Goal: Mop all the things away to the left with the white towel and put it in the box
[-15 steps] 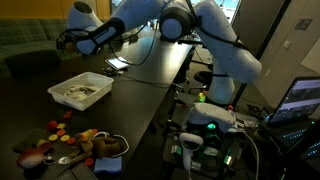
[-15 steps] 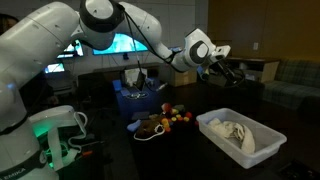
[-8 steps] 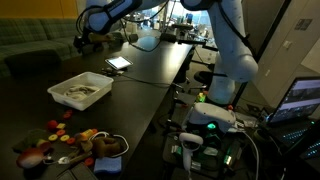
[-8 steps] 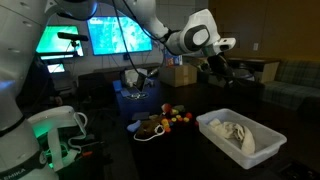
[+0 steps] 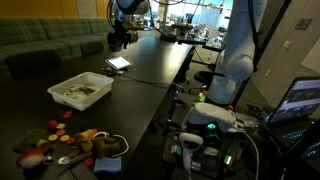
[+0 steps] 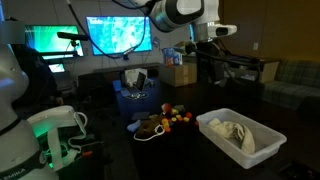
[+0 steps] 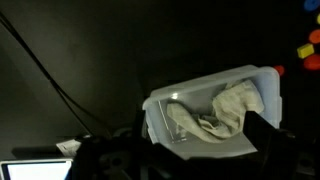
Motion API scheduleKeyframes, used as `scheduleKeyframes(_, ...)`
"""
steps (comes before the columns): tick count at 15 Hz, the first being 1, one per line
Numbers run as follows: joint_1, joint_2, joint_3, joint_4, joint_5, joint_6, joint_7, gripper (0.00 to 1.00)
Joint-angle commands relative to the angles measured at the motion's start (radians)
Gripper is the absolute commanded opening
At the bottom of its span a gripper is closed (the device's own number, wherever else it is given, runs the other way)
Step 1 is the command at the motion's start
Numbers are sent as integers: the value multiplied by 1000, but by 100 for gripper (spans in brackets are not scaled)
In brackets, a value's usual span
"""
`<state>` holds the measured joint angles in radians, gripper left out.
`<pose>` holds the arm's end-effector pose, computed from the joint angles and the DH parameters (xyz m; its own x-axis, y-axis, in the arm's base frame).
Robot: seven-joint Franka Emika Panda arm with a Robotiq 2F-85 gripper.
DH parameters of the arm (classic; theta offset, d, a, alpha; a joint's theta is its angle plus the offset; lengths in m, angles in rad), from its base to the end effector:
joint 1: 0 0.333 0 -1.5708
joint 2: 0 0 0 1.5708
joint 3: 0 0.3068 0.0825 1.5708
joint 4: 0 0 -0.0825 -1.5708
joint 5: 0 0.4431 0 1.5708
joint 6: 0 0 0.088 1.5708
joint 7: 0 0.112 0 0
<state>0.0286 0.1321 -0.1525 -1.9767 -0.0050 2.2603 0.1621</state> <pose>0.6440 -0.0787 0.3736 0.9495 -0.2734 0.1542 -0.2766 -0.9610 -0.0006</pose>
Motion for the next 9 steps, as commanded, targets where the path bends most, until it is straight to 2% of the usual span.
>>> scheduleKeyframes(1,-67,-211,13,-183,17,-72,-71,100)
scheduleKeyframes(5,-124,-334,-6,-261,27,-135,-127,100)
scheduleKeyframes(6,-120,-254,12,-199,4,-128,-87,100)
scheduleKeyframes(9,-137,-312,5,-243,8,-136,-108,100)
